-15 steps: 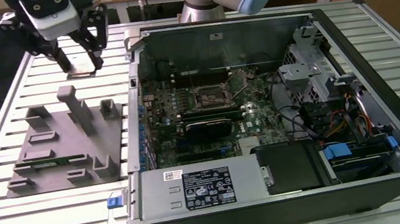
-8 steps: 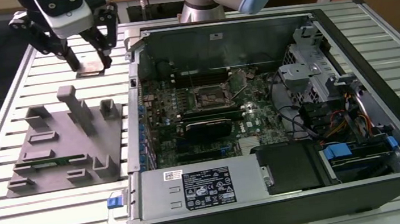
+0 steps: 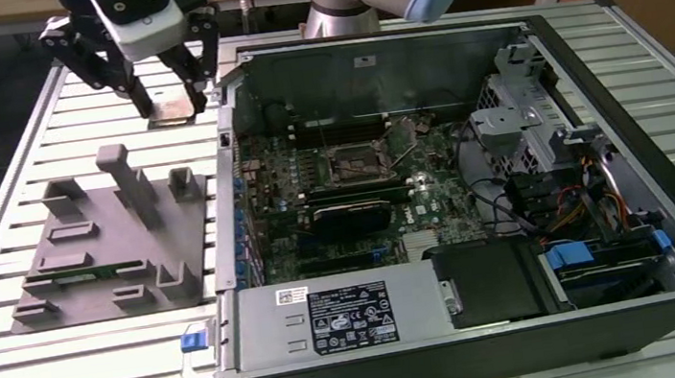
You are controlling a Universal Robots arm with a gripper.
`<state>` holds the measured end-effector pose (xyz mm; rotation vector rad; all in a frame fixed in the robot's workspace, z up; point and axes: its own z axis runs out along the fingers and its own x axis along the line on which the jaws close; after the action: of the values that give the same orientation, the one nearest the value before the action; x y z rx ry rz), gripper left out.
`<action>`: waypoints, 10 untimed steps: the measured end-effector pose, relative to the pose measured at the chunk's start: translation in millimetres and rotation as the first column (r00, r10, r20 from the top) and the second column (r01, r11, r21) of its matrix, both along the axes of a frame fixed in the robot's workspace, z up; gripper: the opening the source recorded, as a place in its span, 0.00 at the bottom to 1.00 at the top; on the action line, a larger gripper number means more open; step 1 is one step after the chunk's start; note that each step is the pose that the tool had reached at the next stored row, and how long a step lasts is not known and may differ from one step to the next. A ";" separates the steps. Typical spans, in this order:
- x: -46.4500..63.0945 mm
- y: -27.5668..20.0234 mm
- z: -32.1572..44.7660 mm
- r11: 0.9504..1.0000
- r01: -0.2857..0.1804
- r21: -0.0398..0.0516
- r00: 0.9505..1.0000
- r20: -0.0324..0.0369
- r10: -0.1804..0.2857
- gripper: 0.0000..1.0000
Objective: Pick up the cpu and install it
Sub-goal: 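Pick up the cpu and move it towards the insertion slot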
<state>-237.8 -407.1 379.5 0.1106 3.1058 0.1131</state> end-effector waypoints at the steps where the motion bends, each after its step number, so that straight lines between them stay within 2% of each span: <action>1: 2.4 0.0 0.0 1.000 0.000 0.000 1.000 0.000 0.000 0.55; 10: 24.6 0.0 0.0 1.000 0.000 0.000 1.000 0.000 0.000 0.55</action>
<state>-213.2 -407.1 379.5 0.1104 3.1059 0.1131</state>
